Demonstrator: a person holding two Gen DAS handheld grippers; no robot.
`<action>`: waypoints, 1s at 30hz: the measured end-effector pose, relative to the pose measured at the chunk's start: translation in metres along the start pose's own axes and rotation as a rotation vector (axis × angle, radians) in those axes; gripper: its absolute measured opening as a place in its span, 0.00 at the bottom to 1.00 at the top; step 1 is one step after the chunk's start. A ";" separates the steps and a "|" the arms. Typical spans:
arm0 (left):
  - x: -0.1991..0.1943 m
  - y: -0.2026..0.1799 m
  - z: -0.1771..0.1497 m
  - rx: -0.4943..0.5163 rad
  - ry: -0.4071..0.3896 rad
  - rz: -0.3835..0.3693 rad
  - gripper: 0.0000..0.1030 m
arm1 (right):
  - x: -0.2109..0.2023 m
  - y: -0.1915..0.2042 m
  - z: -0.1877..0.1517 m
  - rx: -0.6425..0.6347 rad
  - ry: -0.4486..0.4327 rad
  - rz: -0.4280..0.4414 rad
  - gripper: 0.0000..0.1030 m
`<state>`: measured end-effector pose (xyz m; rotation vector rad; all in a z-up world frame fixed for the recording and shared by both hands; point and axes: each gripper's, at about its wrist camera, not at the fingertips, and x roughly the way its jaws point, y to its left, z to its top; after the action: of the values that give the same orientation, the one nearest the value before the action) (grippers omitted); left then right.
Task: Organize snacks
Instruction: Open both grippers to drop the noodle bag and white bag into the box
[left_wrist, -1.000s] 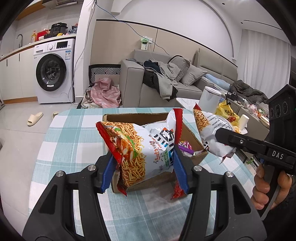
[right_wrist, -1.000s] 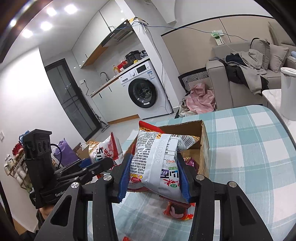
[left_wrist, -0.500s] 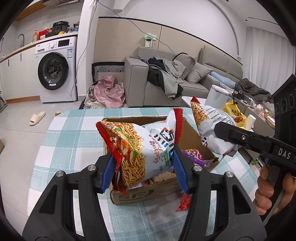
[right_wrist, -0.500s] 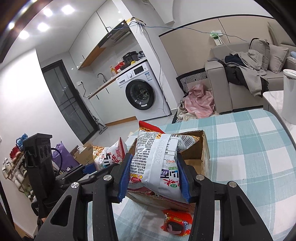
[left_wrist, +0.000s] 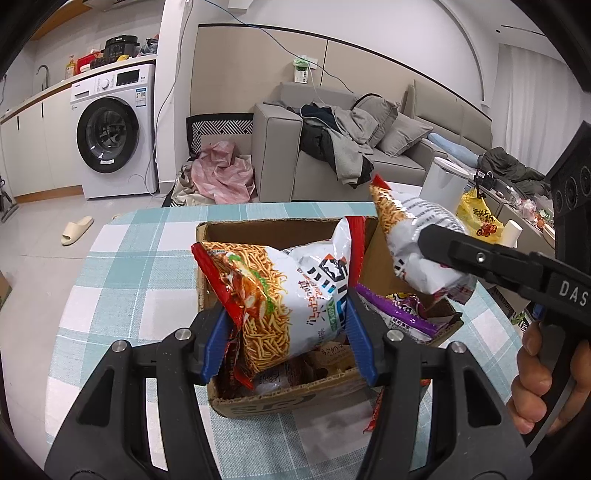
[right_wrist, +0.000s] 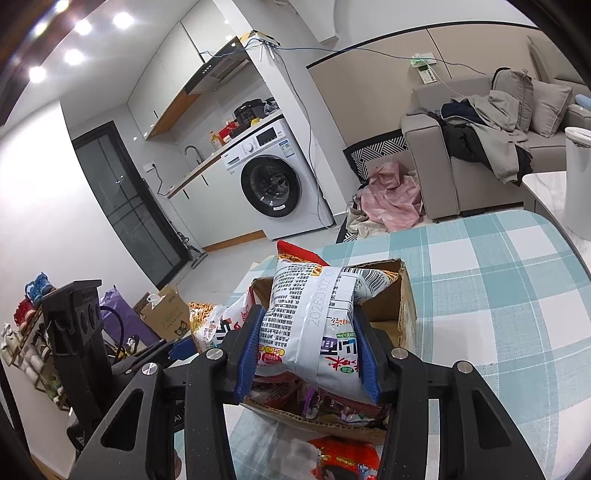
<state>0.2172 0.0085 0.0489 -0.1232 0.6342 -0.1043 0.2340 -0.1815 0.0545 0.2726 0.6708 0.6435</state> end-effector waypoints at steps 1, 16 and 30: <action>0.003 0.000 0.000 0.000 0.002 0.001 0.52 | 0.004 -0.001 0.000 0.002 0.006 -0.002 0.45; 0.032 -0.002 -0.006 0.005 0.038 0.016 0.53 | 0.039 -0.011 -0.002 0.014 0.046 -0.057 0.45; 0.032 0.000 -0.010 0.003 0.069 0.007 0.71 | 0.032 0.002 -0.006 -0.099 0.040 -0.099 0.68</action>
<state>0.2366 0.0029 0.0223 -0.1149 0.7033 -0.1029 0.2489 -0.1598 0.0352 0.1341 0.6841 0.5865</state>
